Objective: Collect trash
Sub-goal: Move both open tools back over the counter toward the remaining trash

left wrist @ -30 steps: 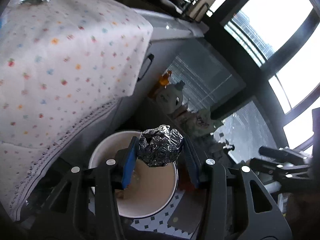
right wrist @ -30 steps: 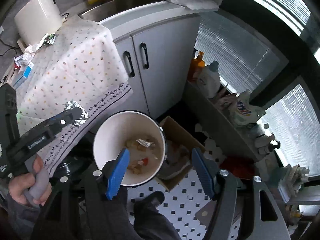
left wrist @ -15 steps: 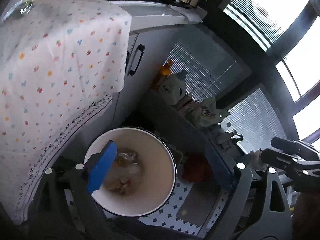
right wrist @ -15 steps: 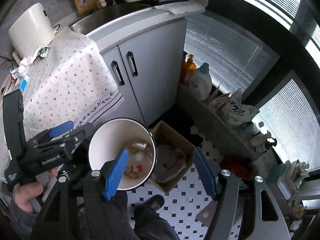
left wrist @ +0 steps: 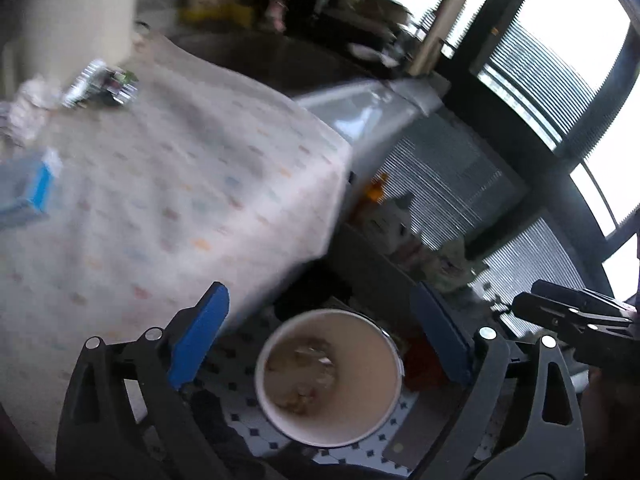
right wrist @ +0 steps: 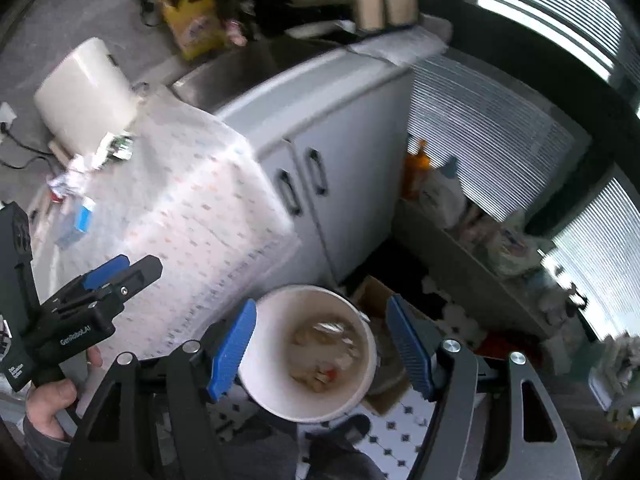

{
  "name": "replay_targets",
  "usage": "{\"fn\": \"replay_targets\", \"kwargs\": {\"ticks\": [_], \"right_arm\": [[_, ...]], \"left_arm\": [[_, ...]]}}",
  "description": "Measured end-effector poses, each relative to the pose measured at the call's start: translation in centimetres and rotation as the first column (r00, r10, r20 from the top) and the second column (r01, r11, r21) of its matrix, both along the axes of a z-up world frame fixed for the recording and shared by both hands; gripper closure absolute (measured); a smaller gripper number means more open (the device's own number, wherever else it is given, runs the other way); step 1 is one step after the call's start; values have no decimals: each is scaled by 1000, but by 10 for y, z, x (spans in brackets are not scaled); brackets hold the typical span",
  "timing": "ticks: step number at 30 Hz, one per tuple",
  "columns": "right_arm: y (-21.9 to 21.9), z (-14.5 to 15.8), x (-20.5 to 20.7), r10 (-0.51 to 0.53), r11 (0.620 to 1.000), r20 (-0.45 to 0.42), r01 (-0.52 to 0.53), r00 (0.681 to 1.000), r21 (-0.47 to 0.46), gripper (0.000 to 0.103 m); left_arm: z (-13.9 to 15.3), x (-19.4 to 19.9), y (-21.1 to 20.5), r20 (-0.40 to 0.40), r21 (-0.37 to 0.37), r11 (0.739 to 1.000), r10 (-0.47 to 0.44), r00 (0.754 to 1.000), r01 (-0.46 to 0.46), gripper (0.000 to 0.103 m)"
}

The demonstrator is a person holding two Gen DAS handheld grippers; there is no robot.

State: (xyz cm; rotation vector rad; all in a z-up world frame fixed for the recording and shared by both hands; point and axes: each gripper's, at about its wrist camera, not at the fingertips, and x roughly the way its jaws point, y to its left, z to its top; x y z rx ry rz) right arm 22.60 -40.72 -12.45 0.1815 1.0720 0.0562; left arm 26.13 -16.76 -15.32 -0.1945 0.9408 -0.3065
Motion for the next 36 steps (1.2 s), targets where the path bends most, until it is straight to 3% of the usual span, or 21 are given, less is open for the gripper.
{"fn": "replay_targets", "kwargs": {"ticks": [11,20,23,36], "right_arm": [[77,29,47,97,992,106,-105,990,76,31],[144,57,71,211,974,203,-224,956,39,12],[166,63,79,242,967,230,-254,943,25,8],[257,65,121,308,942,274,-333,911,49,8]], "left_arm": [[47,15,92,80,47,990,129,988,-133,7],[73,20,156,134,40,968,240,961,-248,6],[78,17,179,150,29,958,277,949,-284,6],[89,13,303,190,-12,895,440,878,-446,6]]}}
